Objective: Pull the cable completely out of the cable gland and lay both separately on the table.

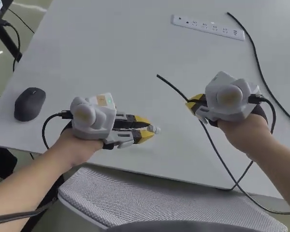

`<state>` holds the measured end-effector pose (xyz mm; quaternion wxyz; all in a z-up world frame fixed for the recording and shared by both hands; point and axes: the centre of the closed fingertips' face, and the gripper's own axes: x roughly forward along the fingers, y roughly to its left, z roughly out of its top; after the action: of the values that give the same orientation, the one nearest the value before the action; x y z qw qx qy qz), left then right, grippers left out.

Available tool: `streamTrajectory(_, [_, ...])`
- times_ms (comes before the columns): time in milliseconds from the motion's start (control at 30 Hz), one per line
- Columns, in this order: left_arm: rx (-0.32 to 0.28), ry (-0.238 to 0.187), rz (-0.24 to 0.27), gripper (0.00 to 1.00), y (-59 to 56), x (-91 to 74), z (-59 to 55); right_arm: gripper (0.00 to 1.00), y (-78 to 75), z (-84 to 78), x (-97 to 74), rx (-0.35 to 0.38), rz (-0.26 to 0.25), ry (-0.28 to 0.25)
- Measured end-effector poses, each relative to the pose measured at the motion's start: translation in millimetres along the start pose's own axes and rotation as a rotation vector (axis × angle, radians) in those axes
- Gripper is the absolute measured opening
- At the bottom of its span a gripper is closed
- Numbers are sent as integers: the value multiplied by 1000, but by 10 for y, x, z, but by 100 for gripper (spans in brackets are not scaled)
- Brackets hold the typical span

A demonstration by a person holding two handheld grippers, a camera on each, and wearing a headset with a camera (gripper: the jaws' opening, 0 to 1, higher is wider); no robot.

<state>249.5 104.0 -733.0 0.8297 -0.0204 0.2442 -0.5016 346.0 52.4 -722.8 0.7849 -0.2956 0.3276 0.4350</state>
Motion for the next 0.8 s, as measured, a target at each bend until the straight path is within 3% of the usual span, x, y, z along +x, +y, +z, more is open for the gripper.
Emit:
streamTrajectory(333, [-22,21,57,16,181,-78,-305,0,139,313,559,-65,54,12])
streamTrajectory(400, [-50,14,78,16,232,-100,-337,0,206,384,702,-103,84,14])
streamTrajectory(500, [-77,10,123,16,324,-127,-416,0,250,398,949,-238,130,38])
streamTrajectory(600, [-88,13,137,16,340,-153,-482,0,310,475,1015,-262,153,26])
streamTrajectory(700, [-103,13,158,16,358,-186,-530,0,374,480,1116,-278,174,46])
streamTrajectory(800, [-109,13,179,16,391,-201,-556,0,478,474,1189,-253,211,59])
